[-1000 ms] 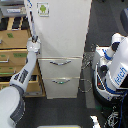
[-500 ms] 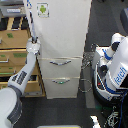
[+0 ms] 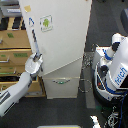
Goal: Opening the fridge
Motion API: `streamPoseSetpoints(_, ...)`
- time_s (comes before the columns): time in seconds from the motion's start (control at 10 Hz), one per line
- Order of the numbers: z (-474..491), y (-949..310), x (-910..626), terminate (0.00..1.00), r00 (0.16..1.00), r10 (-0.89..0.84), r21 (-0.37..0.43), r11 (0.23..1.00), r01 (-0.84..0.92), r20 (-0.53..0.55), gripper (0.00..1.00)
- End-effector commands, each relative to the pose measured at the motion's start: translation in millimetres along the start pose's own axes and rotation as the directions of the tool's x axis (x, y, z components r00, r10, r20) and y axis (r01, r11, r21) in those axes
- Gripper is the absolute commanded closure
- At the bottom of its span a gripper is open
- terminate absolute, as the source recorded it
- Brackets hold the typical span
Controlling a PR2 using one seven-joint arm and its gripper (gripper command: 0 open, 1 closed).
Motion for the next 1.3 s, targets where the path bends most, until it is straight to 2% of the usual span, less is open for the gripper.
streamPoseSetpoints(0.1, 357.5, -371.9, -738.4, 0.0, 0.562, -0.645, -0.015, 0.65, 0.76, 0.517, 1.0)
streamPoseSetpoints(0.2, 364.7, -368.6, -761.3, 0.0, 0.461, -0.701, 0.069, 0.585, 0.808, 0.545, 1.0)
streamPoseSetpoints(0.3, 360.4, -349.3, -756.9, 0.0, 0.391, -0.756, 0.142, 0.531, 0.835, 0.525, 1.0)
streamPoseSetpoints(0.4, 336.2, -292.0, -698.6, 0.0, 0.421, -0.776, 0.177, 0.55, 0.816, 0.47, 1.0)
streamPoseSetpoints(0.5, 309.7, -236.7, -627.3, 0.0, 0.494, -0.761, 0.145, 0.594, 0.791, 0.421, 0.0)
streamPoseSetpoints(0.6, 245.7, -149.8, -510.0, 0.0, 0.633, -0.707, 0.114, 0.691, 0.714, 0.316, 0.0)
streamPoseSetpoints(0.8, 122.0, -73.2, -351.1, 0.0, 0.785, -0.604, 0.097, 0.797, 0.596, 0.137, 0.0)
streamPoseSetpoints(0.9, 16.3, -46.0, -229.2, 0.0, 0.852, -0.524, 0.082, 0.849, 0.522, 0.004, 0.0)
streamPoseSetpoints(1.0, -58.7, -67.2, -138.8, 0.0, 0.867, -0.49, 0.117, 0.859, 0.498, -0.093, 0.0)
streamPoseSetpoints(1.2, -124.0, -153.9, -10.2, 0.0, 0.859, -0.489, 0.061, 0.863, 0.502, -0.15, 0.0)
streamPoseSetpoints(1.3, -142.7, -198.0, 37.4, 0.0, 0.868, -0.467, 0.063, 0.874, 0.483, -0.17, 0.0)
